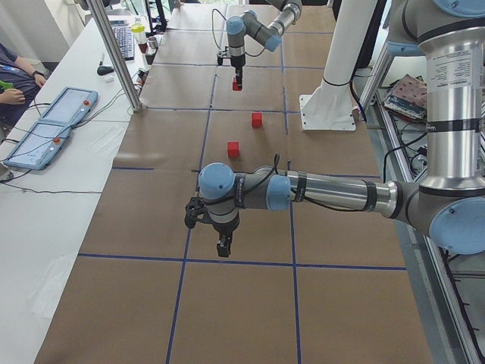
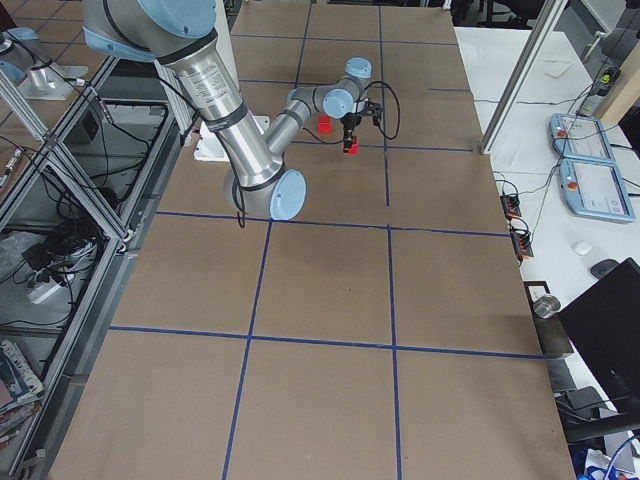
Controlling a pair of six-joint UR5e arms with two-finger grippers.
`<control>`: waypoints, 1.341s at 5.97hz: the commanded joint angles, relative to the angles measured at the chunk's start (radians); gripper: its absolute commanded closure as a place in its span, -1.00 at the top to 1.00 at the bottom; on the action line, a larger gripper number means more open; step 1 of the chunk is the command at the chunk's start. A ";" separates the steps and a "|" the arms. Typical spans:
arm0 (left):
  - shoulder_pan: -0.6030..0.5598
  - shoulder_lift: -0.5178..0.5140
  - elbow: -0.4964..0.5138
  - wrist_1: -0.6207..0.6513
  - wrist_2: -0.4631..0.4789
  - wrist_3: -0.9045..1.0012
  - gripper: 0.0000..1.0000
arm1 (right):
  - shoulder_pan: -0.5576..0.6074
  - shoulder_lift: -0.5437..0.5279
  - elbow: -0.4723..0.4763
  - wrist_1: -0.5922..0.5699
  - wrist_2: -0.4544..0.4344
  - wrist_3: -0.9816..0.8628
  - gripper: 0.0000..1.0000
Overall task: Form red blocks into L shape at center
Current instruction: 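Carry the red cube with the right gripper toward the table center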
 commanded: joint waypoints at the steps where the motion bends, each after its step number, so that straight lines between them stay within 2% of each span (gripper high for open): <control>1: 0.000 0.000 0.002 0.000 0.000 0.000 1.00 | -0.064 0.120 -0.129 0.001 -0.036 0.048 -0.54; 3: 0.000 0.000 0.000 0.000 0.000 -0.001 1.00 | -0.092 0.132 -0.156 0.002 -0.070 0.062 -0.45; 6: 0.000 0.002 0.002 0.000 0.000 0.000 1.00 | -0.092 0.131 -0.170 0.005 -0.070 0.059 -0.17; 8: 0.000 0.002 0.002 0.000 0.000 0.000 1.00 | -0.094 0.136 -0.177 0.005 -0.070 0.060 -0.15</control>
